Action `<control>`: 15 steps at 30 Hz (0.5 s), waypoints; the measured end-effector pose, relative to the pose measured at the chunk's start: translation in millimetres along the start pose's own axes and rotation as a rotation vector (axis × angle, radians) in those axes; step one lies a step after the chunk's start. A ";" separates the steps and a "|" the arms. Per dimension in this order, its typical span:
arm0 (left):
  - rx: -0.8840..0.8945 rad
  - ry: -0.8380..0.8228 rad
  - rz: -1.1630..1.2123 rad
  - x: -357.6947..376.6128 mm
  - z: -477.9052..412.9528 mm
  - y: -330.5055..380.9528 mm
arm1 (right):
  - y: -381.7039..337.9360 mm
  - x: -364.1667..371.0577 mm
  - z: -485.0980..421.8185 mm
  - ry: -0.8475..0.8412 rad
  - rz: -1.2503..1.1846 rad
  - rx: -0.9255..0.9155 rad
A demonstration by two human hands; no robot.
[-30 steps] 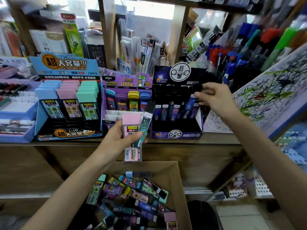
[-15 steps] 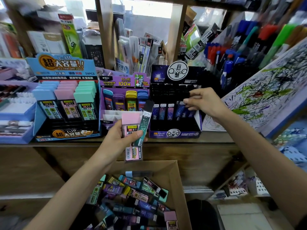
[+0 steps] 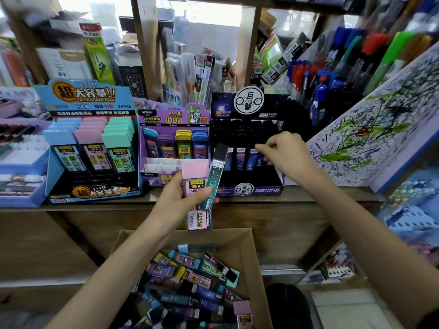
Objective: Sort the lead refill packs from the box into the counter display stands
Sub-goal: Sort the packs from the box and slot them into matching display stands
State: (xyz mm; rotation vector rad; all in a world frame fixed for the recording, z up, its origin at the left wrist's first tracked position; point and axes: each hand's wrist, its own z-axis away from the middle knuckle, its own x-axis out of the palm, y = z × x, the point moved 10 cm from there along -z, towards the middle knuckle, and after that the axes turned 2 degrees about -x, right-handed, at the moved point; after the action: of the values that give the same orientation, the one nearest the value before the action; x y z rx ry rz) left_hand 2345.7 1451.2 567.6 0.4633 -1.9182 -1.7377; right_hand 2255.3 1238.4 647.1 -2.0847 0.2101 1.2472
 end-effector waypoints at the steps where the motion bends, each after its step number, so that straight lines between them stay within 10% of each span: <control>1: 0.005 -0.004 0.002 1.8 -0.3 1.1 | -4.8 -4.7 6.6 0.028 -0.038 -0.023; 6: -0.002 -0.032 0.022 17.9 -5.9 -1.0 | -38.6 20.4 46.2 -0.197 -0.689 0.009; 15: 0.004 -0.055 -0.019 38.6 -10.0 -2.5 | -17.8 -5.7 45.9 -0.116 -0.993 0.132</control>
State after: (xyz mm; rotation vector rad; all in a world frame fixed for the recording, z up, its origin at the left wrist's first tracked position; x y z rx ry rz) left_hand 2319.8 1420.9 571.0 0.4403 -1.9615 -1.7766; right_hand 2227.7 1279.6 646.4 -1.6158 -0.6988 0.6908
